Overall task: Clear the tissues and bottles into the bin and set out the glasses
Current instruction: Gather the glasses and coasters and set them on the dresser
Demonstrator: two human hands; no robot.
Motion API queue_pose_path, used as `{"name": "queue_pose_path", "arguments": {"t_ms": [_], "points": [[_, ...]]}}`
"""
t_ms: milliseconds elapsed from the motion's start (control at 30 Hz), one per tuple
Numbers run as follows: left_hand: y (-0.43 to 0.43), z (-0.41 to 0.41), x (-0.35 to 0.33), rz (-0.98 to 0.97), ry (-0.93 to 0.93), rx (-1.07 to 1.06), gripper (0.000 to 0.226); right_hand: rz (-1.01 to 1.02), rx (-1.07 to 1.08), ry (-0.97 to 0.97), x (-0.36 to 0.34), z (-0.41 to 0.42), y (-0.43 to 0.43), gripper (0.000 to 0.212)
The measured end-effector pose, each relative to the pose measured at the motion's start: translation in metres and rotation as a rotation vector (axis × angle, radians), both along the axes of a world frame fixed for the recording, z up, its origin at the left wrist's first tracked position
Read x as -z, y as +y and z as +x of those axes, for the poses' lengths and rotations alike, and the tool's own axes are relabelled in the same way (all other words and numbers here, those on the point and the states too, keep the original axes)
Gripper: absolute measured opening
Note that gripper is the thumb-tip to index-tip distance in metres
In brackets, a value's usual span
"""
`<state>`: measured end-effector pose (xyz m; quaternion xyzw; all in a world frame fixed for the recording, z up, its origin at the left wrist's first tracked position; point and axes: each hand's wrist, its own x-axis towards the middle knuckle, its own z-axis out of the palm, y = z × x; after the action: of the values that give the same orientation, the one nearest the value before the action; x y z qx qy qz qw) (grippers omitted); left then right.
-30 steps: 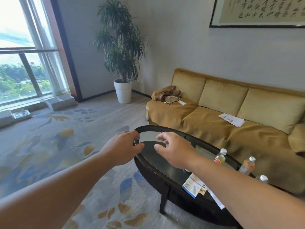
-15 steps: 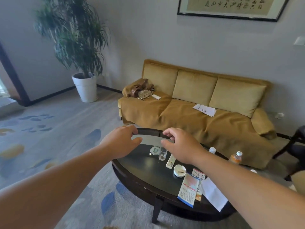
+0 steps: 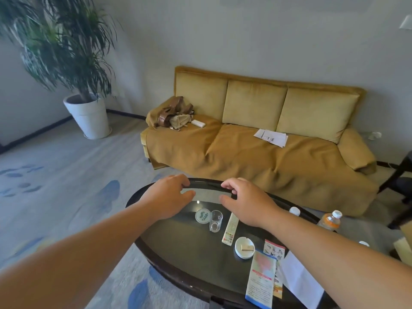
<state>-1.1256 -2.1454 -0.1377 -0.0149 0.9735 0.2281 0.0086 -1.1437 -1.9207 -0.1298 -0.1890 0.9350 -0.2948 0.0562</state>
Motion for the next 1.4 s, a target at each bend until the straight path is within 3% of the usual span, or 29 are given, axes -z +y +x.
{"name": "queue_pose_path", "arguments": {"t_ms": [433,833,1400], "points": [[-0.015,-0.135,0.039,-0.007,-0.105,0.084,0.037,0.051,0.08,-0.095,0.045,-0.12,-0.017,0.042],[-0.061,-0.251,0.111,-0.007,-0.318,0.324,0.041,0.076,0.362,-0.235,0.102,-0.172,-0.058,0.047],[-0.011,-0.268,0.234,-0.055,-0.513,0.4,0.035,0.026,0.481,-0.446,0.21,-0.152,-0.03,0.064]]}}
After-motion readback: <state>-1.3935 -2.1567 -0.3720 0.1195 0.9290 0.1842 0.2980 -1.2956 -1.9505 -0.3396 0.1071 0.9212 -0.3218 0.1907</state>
